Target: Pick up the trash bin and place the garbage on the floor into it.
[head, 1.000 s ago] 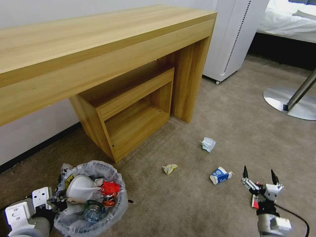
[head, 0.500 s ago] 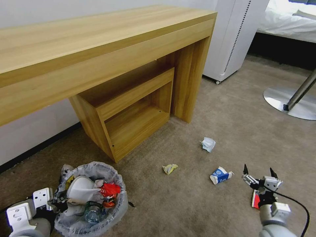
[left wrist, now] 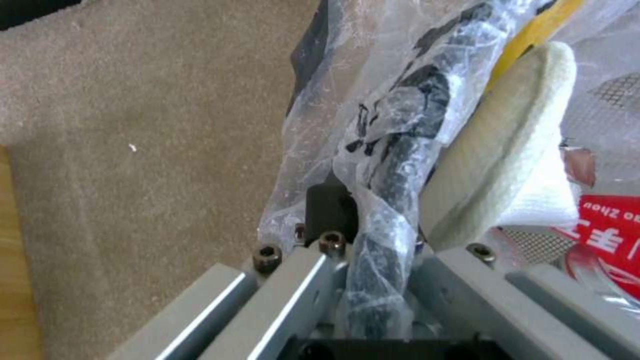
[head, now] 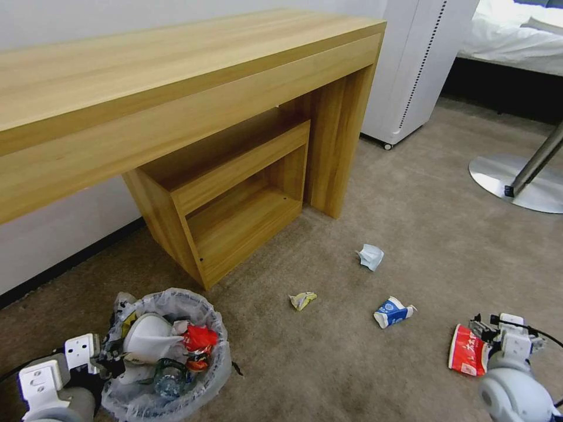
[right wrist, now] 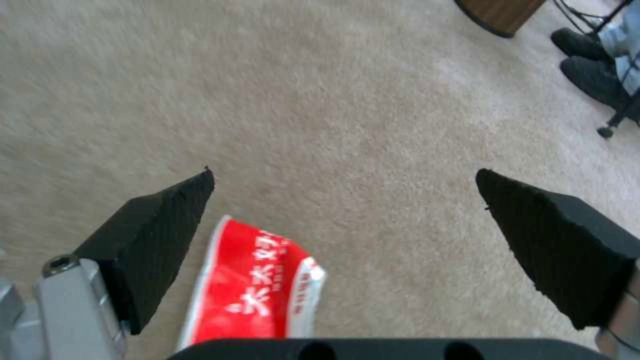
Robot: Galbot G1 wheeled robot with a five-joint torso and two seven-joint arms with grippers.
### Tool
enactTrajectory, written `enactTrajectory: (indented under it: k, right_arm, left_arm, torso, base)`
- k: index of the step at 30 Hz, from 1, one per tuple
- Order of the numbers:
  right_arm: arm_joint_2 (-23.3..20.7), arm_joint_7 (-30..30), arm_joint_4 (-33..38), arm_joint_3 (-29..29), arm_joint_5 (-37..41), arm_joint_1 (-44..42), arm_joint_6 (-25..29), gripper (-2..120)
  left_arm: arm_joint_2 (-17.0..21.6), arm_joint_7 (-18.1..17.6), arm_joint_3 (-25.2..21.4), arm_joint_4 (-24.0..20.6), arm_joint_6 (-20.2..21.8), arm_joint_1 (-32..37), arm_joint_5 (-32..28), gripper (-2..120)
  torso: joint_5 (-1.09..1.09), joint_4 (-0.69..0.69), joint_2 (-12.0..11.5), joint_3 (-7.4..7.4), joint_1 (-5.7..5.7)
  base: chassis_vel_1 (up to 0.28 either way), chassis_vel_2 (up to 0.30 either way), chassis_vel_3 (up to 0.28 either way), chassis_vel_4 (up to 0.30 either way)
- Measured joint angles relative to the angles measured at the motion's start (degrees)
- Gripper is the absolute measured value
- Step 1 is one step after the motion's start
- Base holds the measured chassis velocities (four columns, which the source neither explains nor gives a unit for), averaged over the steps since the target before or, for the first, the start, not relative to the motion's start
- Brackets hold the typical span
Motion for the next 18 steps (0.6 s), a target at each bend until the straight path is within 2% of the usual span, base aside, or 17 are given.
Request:
enactTrajectory:
  k: [3,4,7,11,18]
  right_arm:
    - [-2.14,-6.42,-5.74,-0.69,1.25,2.43,-3.41,100]
    - [-2.14,-6.42,-5.74,-0.69,1.25,2.43,-3.41,100]
    - [-3.07,-13.07,-7.01,-1.12,0.7,3.09,-5.38,100]
    - [-3.14,-15.57,-8.44,-1.68,-2.65,3.18,-5.65,100]
    - [-2.67,-16.44,-11.41,-1.3,-5.38,1.33,-4.31,100]
  left_arm:
    - [0.42,0.07,0.55,0.0,0.27,0.18,0.65,0]
    - [0.42,0.07,0.55,0.0,0.27,0.18,0.65,0]
    - [0.93,0.07,0.19,0.0,0.43,0.09,0.55,0]
    - [0.75,0.15,0.44,0.0,0.82,0.27,1.15,0]
    - [1.07,-0.31,0.72,0.0,0.74,0.43,1.49,0]
  torso:
    - [0.0,-0.01,0.0,0.0,0.0]
    - [0.0,-0.01,0.0,0.0,0.0]
    - [-0.02,-0.01,0.0,0.0,0.0]
    - [0.01,0.0,0.0,0.0,0.0]
    - [-0.01,-0.01,0.0,0.0,0.0]
  base:
    - [0.0,0.0,0.0,0.0]
    - [0.0,0.0,0.0,0.0]
    - [0.0,0.0,0.0,0.0]
    - [0.0,0.0,0.0,0.0]
    - [0.0,0.0,0.0,0.0]
